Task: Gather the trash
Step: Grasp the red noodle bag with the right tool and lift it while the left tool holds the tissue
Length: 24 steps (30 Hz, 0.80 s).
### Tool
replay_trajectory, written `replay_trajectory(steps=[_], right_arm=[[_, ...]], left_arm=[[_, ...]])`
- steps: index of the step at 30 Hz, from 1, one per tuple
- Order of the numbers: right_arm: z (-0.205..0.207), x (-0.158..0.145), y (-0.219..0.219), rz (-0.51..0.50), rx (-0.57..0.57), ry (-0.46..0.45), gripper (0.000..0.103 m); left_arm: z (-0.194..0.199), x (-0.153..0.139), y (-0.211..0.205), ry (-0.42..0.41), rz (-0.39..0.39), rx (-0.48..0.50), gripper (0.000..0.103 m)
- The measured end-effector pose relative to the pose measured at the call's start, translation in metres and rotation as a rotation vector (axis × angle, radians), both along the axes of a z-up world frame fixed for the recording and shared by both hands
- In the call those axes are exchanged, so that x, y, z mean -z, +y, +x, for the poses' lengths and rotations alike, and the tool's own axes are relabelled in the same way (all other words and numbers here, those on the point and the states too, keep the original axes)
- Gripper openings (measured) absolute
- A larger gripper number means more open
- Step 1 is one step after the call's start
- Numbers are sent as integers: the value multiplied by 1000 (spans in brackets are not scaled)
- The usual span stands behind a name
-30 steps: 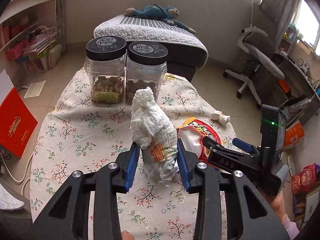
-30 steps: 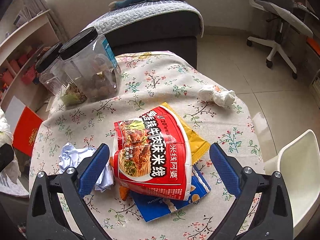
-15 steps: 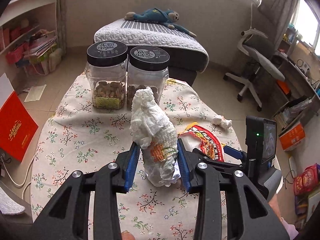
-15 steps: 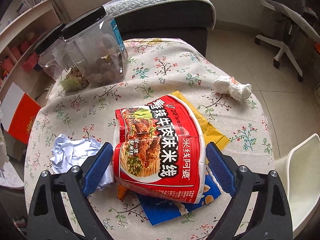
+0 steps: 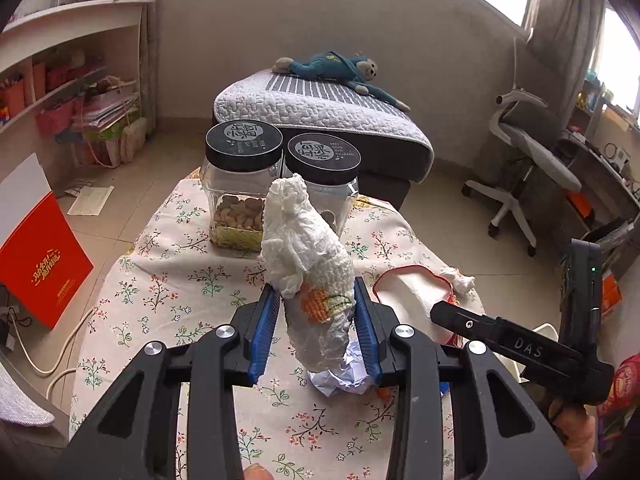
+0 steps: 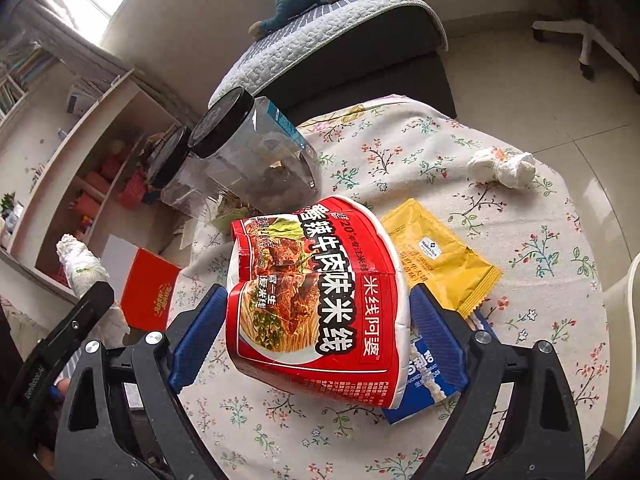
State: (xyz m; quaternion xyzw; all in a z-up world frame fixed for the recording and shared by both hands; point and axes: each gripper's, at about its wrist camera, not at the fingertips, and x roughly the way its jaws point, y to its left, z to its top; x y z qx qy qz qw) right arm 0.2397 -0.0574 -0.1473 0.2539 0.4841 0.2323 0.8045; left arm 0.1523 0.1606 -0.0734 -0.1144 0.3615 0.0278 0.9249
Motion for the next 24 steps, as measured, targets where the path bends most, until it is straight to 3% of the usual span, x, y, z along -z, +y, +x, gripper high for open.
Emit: replay_trajectory(steps=[3,6,17,24], right_arm=[[-1,-7,-5,55,0,-7,87],[-4,-19,-4,38,-2,-45,87],[-31,-59,-6,-152,7,-226,88],[-53,-85,-12,-316,65,-381,88]], left_arm=[[-2,-4,4,-14,-15,-16,37],[-3,-6,6,-18,-26,-24,37],[-10,-12,-3,-59,1,-49,37],[-13,-19,-21,-107,65,-63,37]])
